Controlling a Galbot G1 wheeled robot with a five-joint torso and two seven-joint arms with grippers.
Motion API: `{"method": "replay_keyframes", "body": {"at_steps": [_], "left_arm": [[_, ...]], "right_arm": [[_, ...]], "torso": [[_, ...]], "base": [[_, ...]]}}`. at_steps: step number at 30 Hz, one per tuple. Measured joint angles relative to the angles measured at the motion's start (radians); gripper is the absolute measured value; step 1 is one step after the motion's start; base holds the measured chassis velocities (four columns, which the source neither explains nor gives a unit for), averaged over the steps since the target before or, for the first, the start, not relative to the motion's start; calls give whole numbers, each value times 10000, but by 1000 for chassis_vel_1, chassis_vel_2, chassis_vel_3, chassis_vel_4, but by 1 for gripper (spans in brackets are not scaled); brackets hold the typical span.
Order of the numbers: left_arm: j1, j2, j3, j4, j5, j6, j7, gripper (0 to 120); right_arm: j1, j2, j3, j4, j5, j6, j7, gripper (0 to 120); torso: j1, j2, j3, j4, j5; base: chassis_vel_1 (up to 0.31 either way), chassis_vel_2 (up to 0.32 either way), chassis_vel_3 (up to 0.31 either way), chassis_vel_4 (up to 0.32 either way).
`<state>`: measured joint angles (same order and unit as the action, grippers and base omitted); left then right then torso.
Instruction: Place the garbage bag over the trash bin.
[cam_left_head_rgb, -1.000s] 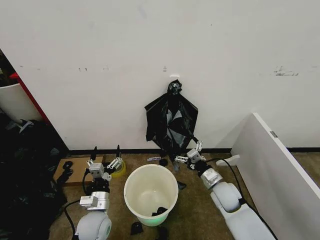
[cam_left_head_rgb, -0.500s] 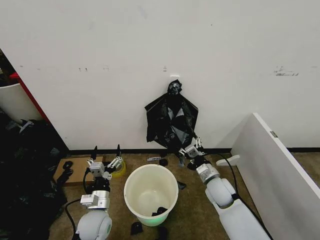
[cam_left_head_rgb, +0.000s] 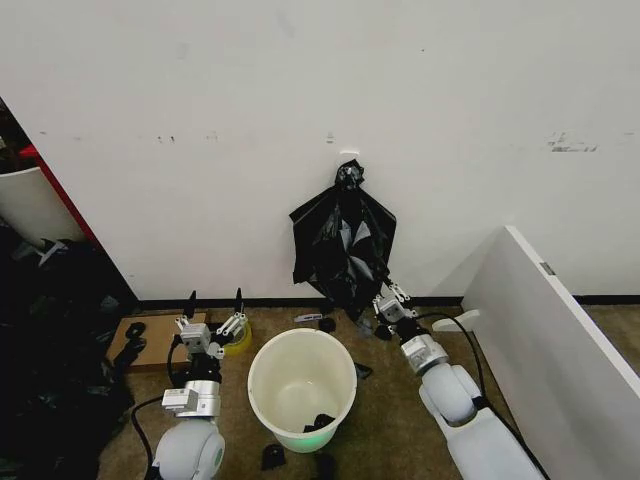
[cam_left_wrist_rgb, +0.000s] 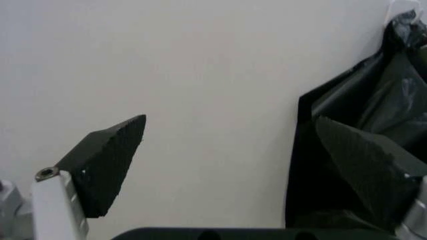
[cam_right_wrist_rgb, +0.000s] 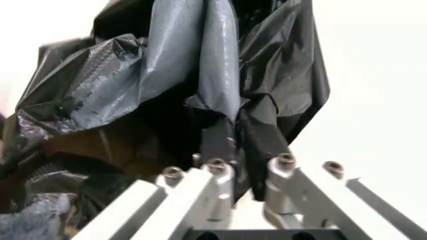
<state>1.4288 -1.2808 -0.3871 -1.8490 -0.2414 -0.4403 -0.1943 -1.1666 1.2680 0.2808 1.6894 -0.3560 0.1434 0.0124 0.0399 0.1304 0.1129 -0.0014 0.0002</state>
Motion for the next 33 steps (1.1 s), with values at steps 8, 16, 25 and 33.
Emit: {"method": "replay_keyframes", "body": {"at_steps": [8,16,25,33], "left_arm": [[-711,694,242,469,-132,-145,951,100],[-2514,2298,666,1798,-1407,-718,3207,100],[-5517,2534,3173,3580,-1588,-418,5080,100],[-5981,1678,4109,4275,-629,139,4330,100]], "right_arm": [[-149,-3,-300,357,1891,480,310,0],[-498,67,-742,829,4504,744,338,0],[-628,447,-665,766,4878,1384,-391,0],[-703,636,-671,867,4870,1459,-566,0]], "torso": [[0,0,0,2,-1],[1,-1,1,0,-2],[2,-2,1,-2,-1],[2,-3,1,2,0]], "base": [[0,0,0,0],[0,0,0,0],[0,0,0,0],[0,0,0,0]]}}
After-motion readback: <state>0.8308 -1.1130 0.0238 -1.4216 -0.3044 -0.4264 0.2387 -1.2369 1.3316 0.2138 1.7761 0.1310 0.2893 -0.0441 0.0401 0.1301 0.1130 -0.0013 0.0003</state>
